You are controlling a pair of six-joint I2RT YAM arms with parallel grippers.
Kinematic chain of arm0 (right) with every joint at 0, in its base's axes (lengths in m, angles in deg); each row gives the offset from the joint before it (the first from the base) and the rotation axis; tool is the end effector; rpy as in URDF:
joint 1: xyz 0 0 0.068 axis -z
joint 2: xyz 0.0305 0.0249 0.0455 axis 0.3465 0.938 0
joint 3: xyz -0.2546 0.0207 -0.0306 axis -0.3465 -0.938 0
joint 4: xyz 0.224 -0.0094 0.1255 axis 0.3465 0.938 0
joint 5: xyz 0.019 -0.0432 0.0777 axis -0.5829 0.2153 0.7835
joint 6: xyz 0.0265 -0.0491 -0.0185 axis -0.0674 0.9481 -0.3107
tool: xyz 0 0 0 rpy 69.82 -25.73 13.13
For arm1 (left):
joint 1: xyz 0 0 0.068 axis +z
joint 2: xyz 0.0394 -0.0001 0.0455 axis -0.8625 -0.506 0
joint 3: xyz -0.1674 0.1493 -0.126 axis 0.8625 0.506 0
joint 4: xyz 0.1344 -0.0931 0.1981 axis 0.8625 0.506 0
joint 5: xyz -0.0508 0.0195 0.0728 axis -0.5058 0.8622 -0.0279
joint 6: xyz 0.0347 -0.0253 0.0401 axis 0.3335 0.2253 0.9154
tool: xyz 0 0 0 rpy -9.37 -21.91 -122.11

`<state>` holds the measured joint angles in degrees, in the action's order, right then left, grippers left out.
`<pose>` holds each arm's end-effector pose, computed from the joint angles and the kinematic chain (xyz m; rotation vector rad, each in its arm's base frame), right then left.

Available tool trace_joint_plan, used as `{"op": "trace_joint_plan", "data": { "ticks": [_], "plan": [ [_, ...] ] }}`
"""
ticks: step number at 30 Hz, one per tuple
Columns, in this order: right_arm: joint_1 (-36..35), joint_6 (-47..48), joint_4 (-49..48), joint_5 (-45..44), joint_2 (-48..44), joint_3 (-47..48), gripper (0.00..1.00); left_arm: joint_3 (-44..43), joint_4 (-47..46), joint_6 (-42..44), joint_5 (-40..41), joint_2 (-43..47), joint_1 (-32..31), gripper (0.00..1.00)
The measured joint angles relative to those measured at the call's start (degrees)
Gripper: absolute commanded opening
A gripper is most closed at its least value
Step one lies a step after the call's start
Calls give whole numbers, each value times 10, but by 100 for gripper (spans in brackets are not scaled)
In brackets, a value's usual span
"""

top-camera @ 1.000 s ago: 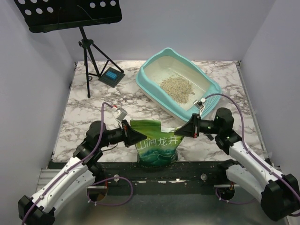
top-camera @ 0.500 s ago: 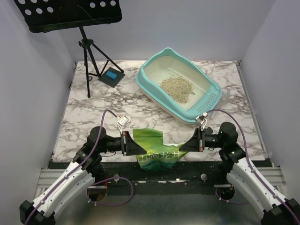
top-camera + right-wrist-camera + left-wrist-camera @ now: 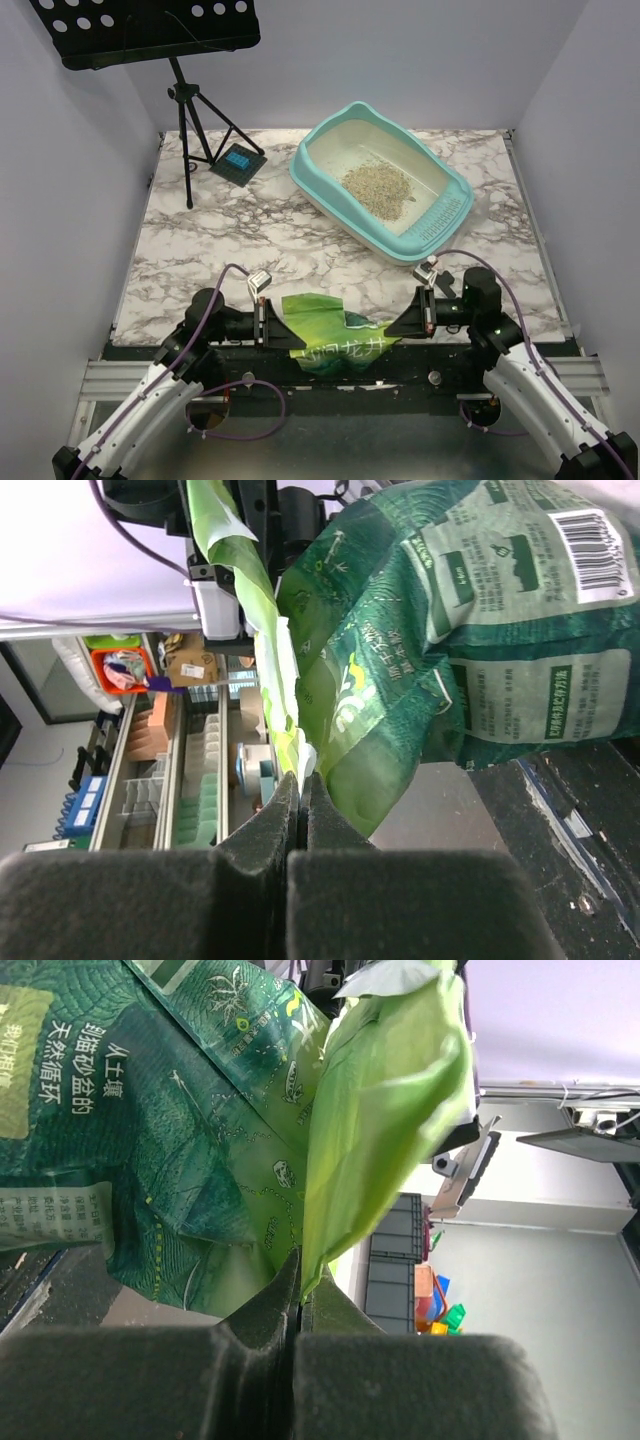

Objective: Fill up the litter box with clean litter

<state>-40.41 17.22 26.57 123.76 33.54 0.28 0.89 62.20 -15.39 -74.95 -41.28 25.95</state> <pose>0.1105 0.0812 0.1779 -0.0128 2.3142 1.9597 0.0794 -0.0928 0.1847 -0.0771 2.3268 -2.0235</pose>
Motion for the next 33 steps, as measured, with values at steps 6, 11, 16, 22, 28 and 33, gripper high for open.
{"op": "trace_joint_plan", "data": {
  "ticks": [6,11,16,22,28,33],
  "plan": [
    [2,79,52,-7,73,45,23,-15,9,5,-13,-43,3,0],
    [11,206,118,-54,170,172,49,-44,38,35,-39,-102,7,0],
    [0,307,129,-78,223,291,52,-53,52,48,-55,-133,6,0],
    [-138,442,179,-106,321,441,52,-68,71,61,-56,-151,6,0],
    [-269,579,249,-162,401,515,53,-104,121,88,-26,-162,6,0],
    [-343,674,300,-231,408,515,54,-117,150,104,-5,-162,6,0]
  ]
}}
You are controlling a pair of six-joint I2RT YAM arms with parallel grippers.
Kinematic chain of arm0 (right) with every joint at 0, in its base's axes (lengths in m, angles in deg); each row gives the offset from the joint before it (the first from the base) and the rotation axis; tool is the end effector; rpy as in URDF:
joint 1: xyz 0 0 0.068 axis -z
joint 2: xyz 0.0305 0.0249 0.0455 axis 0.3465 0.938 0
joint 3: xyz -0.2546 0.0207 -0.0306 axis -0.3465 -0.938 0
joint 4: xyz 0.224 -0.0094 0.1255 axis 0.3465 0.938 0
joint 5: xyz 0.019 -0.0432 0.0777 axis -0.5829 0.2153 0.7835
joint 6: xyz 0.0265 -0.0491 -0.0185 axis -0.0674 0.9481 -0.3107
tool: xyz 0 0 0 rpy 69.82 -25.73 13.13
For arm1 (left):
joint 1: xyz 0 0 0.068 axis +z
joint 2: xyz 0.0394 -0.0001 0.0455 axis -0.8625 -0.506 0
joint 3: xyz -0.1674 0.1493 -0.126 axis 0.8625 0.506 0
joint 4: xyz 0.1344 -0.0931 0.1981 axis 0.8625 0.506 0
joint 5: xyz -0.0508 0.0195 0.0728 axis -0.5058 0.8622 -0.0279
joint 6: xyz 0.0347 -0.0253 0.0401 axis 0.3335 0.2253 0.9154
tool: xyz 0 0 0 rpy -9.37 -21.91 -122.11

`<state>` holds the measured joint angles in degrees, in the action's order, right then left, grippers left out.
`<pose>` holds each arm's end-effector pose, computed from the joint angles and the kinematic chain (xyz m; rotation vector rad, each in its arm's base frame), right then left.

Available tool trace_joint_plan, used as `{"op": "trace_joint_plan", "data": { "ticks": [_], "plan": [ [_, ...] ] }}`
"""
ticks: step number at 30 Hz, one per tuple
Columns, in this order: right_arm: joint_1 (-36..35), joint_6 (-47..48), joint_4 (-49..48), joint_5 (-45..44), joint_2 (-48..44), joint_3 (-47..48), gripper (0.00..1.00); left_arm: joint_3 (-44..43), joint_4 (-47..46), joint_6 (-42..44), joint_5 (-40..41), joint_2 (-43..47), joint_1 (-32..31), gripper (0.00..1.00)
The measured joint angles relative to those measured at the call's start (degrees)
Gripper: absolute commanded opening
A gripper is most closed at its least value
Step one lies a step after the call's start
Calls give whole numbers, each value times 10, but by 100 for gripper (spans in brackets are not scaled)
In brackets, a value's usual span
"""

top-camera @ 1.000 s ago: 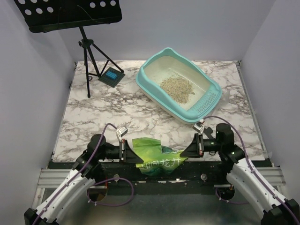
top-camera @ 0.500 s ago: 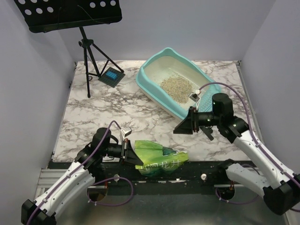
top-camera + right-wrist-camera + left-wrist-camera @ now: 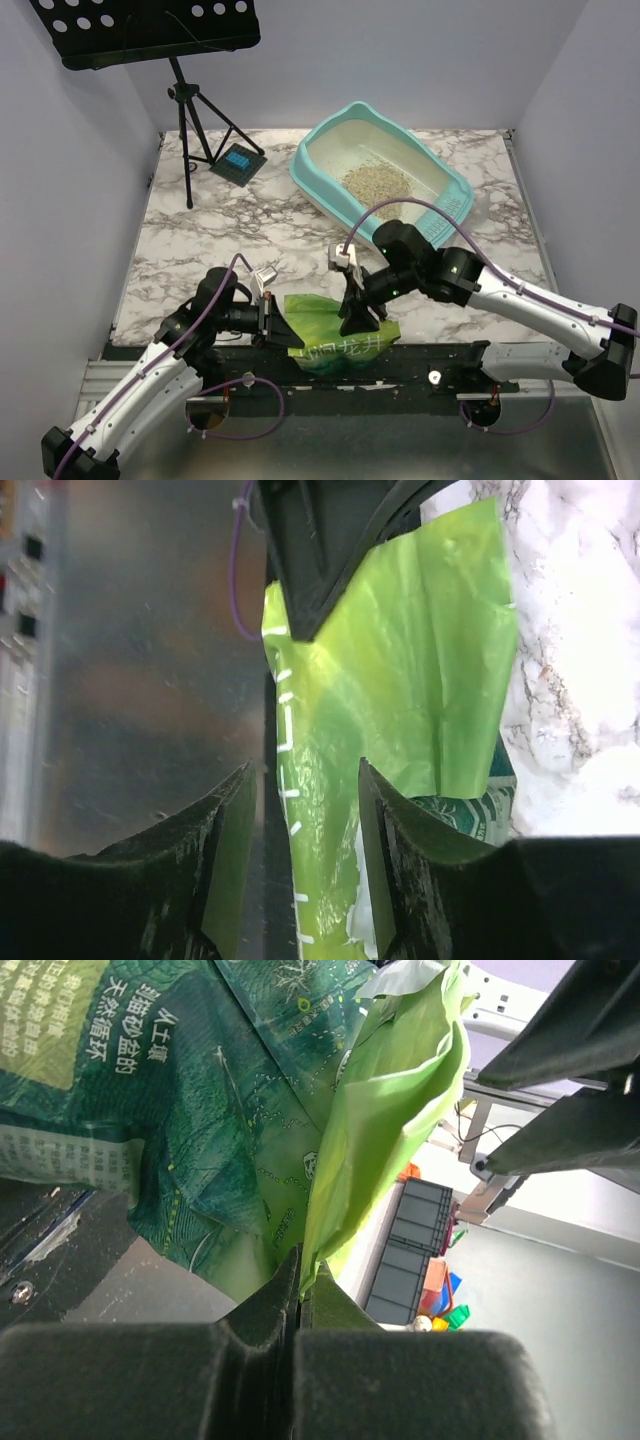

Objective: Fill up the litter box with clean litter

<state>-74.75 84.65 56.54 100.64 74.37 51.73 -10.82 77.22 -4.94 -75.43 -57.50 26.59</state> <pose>0.1227 0.2196 0.3064 -1.4746 1.8978 1.2674 0.0906 -0.0987 0.2002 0.1323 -2.5216 1.7889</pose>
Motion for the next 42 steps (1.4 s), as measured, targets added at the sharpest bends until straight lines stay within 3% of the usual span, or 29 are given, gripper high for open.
{"op": "trace_joint_plan", "data": {
  "ticks": [4,9,16,34,42],
  "plan": [
    [-67,63,-2,-60,-49,-36,54,-2,17,6,8,0,0,0],
    [-93,108,-2,-98,-119,-74,54,-2,24,7,13,7,0,0],
    [-141,132,-8,-147,-120,-82,55,-2,25,7,18,12,0,0],
    [-156,141,-45,-187,-92,-129,55,-2,28,9,18,6,1,0],
    [-158,127,-55,-201,-103,-155,44,-3,28,14,18,-3,1,0]
  ]
}}
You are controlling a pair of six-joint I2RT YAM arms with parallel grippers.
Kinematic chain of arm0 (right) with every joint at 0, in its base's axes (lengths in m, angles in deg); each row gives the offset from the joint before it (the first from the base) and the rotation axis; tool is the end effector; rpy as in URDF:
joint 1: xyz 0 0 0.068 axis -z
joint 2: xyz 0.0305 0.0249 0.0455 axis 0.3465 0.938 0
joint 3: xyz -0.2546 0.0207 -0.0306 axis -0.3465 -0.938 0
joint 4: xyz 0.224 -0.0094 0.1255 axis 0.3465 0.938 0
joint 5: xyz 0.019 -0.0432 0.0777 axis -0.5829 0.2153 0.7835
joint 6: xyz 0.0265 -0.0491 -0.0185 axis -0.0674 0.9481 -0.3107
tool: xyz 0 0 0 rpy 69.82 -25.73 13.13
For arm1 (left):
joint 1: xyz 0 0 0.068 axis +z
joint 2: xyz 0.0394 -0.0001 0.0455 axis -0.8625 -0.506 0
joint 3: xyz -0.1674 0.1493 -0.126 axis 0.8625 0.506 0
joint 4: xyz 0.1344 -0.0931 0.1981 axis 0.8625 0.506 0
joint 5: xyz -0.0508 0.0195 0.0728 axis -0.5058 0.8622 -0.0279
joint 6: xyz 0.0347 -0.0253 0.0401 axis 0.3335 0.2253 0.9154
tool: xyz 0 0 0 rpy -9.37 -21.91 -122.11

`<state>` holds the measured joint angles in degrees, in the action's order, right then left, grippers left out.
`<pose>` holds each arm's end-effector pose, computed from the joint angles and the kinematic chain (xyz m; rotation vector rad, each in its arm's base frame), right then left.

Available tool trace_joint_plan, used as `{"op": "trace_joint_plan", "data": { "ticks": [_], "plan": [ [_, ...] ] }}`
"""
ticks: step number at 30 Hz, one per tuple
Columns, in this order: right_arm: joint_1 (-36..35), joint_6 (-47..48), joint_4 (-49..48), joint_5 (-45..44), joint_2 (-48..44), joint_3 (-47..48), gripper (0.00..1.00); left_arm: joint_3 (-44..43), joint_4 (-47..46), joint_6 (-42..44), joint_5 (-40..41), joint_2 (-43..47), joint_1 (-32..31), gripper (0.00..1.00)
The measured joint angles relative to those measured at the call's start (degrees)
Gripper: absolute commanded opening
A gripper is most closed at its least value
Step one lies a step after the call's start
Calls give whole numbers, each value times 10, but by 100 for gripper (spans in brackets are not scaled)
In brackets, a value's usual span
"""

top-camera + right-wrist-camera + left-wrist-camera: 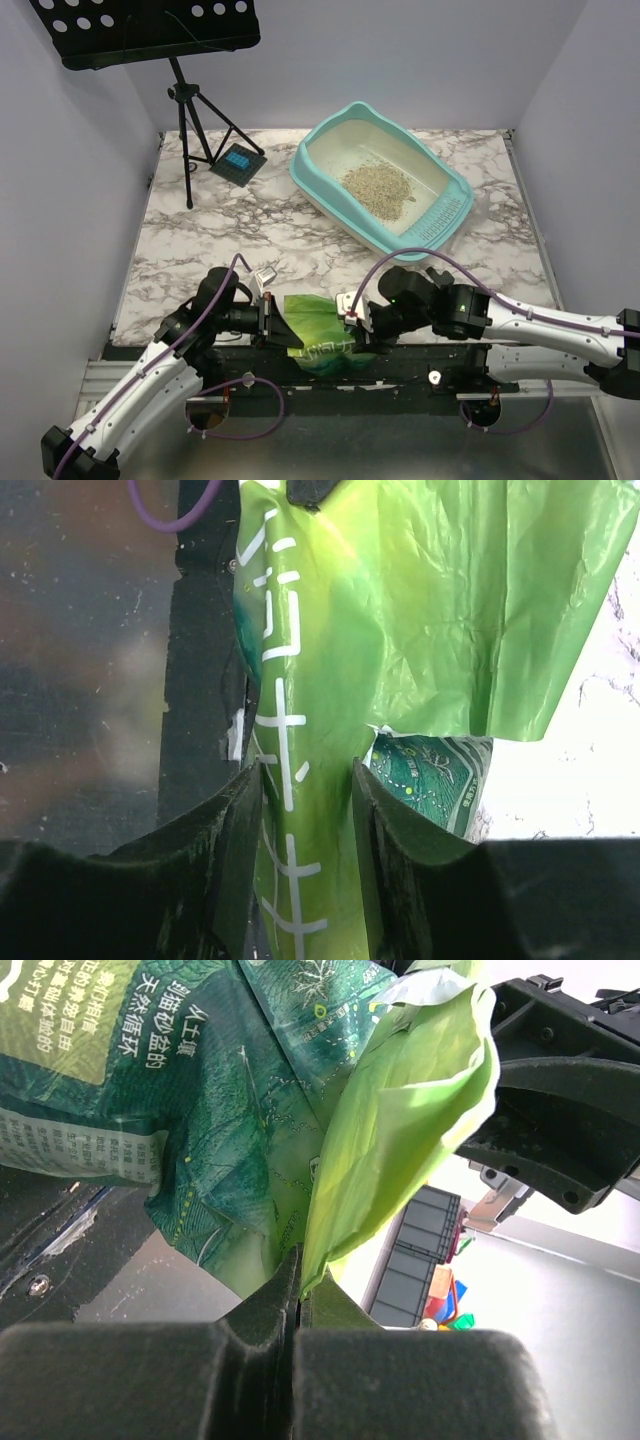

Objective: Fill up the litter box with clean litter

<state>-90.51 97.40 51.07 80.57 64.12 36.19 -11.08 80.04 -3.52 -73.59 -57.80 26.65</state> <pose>0.0599 0.2110 0.2583 -1.7584 1.6258 0.8949 0.0900 -0.0972 0.1964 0.1661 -2.5618 1.7379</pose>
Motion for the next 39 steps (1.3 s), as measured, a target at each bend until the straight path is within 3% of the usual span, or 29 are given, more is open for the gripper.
{"op": "trace_joint_plan", "data": {
  "ticks": [2,5,8,10,11,13,16,19,22,30,31,39],
  "plan": [
    [0,-2,1,-5,2,0,34,-4,0,3,1,-2,0,0],
    [-1,-3,9,-10,16,10,0,-12,6,12,6,-8,0,0],
    [-2,-3,25,-16,40,30,0,-26,21,28,20,-16,0,2],
    [-2,-5,33,-21,50,42,0,-46,42,51,40,-24,2,21],
    [-2,-5,33,-26,52,45,0,-60,54,64,50,-28,2,24],
    [-2,-9,35,-37,49,49,0,-116,102,112,113,-45,4,24],
    [2,-10,38,-54,42,49,0,-233,149,190,229,-71,10,33],
    [22,-5,38,-62,40,56,0,-326,160,256,339,-70,10,33],
    [69,7,37,-59,47,72,0,-359,145,313,404,-43,11,31],
    [168,70,62,4,115,158,0,-323,54,411,363,-91,11,31],
    [178,99,77,41,157,215,0,-300,16,437,329,-117,11,31],
    [186,124,83,76,189,245,0,-293,-63,463,246,-133,11,36]
  ]
}}
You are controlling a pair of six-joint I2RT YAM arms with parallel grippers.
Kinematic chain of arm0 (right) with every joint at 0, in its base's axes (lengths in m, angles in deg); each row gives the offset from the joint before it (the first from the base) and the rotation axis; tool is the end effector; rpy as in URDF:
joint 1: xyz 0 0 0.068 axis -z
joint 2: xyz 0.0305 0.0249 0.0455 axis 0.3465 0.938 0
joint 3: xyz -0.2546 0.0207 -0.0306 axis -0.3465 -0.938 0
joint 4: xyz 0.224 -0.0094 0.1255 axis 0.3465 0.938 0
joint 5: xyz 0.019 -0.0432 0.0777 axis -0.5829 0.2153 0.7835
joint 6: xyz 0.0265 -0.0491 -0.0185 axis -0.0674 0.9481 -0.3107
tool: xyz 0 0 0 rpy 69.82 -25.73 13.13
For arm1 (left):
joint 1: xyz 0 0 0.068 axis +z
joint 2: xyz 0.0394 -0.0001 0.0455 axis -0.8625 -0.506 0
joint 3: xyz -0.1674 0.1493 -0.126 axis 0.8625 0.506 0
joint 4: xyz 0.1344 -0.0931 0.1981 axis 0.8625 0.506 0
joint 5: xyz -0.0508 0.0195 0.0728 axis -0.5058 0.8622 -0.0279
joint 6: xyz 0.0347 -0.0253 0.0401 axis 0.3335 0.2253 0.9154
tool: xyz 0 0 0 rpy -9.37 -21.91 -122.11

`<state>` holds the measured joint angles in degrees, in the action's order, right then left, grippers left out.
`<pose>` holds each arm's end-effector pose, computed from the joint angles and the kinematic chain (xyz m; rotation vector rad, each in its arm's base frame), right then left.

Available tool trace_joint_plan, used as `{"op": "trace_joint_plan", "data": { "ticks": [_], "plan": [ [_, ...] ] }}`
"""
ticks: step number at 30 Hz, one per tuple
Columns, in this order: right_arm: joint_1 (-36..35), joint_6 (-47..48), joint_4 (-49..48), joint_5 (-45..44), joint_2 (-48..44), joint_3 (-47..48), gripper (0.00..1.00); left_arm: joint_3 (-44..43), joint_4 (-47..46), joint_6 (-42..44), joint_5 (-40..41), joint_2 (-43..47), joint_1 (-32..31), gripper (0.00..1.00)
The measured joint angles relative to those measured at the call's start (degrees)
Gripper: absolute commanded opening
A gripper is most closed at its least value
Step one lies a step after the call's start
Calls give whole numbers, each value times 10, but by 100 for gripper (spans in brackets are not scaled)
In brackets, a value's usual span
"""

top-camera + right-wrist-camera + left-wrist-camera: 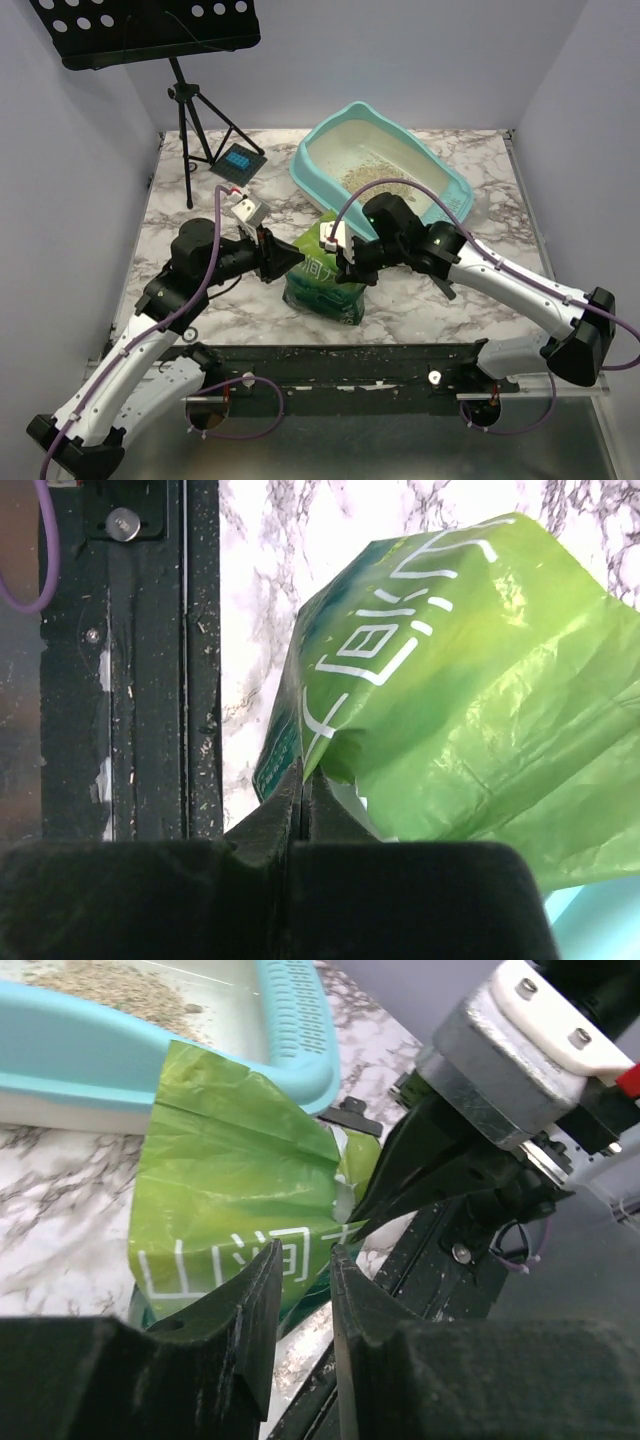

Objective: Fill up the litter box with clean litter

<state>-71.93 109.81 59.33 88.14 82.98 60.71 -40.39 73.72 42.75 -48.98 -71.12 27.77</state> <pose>0.1616 0.2367 0.3129 -1.6733 1.6398 0.7848 0.1349 -0.1052 0.3442 0.5061 1.8322 -1.0424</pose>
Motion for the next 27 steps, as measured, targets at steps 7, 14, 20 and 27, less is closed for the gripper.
{"op": "trace_joint_plan", "data": {
  "ticks": [7,14,20,27],
  "plan": [
    [7,-2,-37,16,-22,-51,0,38,-72,38,-78,-64,-1,36],
    [7,-42,-87,7,-50,-104,2,38,-101,68,-76,-113,-10,36],
    [7,-102,-112,-57,-85,-129,50,44,-121,84,-45,-86,-17,37],
    [7,-166,-134,-172,-186,-136,68,92,-145,84,41,33,-18,42]
  ]
}}
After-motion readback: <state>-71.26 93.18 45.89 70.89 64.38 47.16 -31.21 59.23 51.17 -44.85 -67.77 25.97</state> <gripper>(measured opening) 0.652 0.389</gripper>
